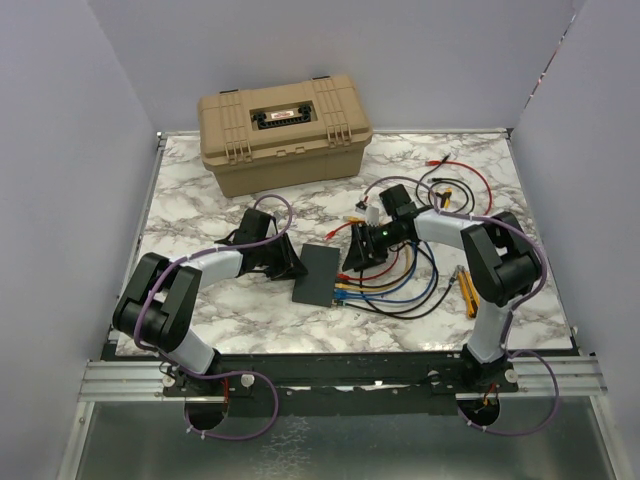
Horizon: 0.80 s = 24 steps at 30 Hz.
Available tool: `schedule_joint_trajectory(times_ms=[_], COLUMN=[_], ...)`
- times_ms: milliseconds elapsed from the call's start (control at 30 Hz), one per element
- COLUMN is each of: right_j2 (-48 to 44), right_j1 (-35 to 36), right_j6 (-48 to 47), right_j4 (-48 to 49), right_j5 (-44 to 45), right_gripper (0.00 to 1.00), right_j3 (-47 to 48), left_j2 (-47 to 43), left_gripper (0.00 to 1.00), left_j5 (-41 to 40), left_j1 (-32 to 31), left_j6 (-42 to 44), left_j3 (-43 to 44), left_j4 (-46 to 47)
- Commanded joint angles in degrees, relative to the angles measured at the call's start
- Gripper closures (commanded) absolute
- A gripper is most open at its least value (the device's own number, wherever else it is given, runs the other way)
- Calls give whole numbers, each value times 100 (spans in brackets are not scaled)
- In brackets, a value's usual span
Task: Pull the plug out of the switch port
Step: Pull the connector from the switch port.
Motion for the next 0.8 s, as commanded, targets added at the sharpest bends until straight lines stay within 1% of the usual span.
schedule_joint_trajectory(times_ms=[0,167,300,633,767], right_j2=[354,578,662,910,1104], right_j1=[122,152,170,170,170], right_j6=[-153,-149,-174,-345,-363], right_j4=[39,-66,-65,-332,-486], right_j5=[-183,-213,-295,-301,-377], right_gripper=[44,50,51,53,57], right_j3=[336,477,460,330,380], left_j2=[321,310,328,348,329], left_gripper=[68,71,73,74,74], left_j5=[-853,-861,-870,-861,-880], left_j1=[-61,-65,-64,-65,-62], left_j6=[220,202,188,177,160], left_j3=[-352,-375,-390,-443,-464], left_j4=[-608,-604,-599,-594,-585])
